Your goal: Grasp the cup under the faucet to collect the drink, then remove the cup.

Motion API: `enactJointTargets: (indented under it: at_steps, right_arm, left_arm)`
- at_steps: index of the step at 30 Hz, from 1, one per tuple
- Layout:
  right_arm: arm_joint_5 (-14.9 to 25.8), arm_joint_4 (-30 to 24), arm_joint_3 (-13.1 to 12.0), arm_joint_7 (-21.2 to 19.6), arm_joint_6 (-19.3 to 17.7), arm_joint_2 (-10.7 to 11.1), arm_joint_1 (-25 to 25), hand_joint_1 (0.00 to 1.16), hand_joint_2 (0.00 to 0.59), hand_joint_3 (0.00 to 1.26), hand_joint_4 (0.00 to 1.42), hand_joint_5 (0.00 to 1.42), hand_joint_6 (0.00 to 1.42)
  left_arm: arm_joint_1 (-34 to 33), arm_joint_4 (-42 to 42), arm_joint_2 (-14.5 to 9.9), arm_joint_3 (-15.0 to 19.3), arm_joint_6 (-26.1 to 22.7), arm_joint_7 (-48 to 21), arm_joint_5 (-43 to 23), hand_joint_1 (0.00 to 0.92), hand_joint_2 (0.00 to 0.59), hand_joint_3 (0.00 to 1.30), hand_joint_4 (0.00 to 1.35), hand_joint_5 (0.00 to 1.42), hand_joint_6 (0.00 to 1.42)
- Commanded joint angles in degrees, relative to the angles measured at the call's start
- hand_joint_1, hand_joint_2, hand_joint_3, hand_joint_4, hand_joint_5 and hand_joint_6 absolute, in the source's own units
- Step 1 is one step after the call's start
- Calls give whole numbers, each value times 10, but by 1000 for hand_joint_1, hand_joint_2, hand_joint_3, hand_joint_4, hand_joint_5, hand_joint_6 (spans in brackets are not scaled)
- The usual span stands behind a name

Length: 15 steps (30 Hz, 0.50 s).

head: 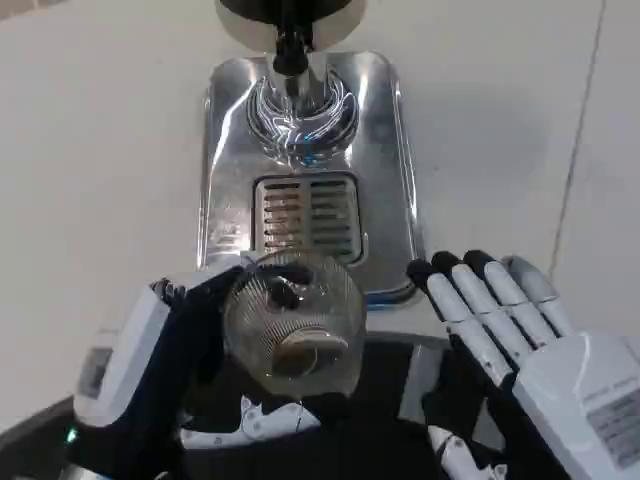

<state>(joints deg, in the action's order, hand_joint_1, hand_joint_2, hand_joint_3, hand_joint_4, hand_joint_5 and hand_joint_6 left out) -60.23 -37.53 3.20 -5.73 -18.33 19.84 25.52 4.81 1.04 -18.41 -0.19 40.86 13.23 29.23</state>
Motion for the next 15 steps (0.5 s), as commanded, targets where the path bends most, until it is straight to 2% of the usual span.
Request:
enactJointTargets:
  at_steps: [1, 9, 15]
  right_arm:
    - [8, 6, 1, -8, -2, -3, 10, 68, 586, 0, 0, 0, 0]
    - [11, -3, 2, -4, -1, -6, 22, 68, 586, 0, 0, 0, 0]
    - [17, -14, -6, -1, 1, -7, 34, 68, 586, 0, 0, 0, 0]
  left_arm:
    - [0, -2, 3, 2, 0, -4, -15, 742, 67, 1194, 1235, 1387, 1424]
    - [-8, -7, 9, -1, -11, -14, -23, 745, 69, 1194, 1233, 1387, 1424]
    - [-27, -28, 11, 0, -21, -9, -20, 749, 70, 1194, 1233, 1387, 1424]
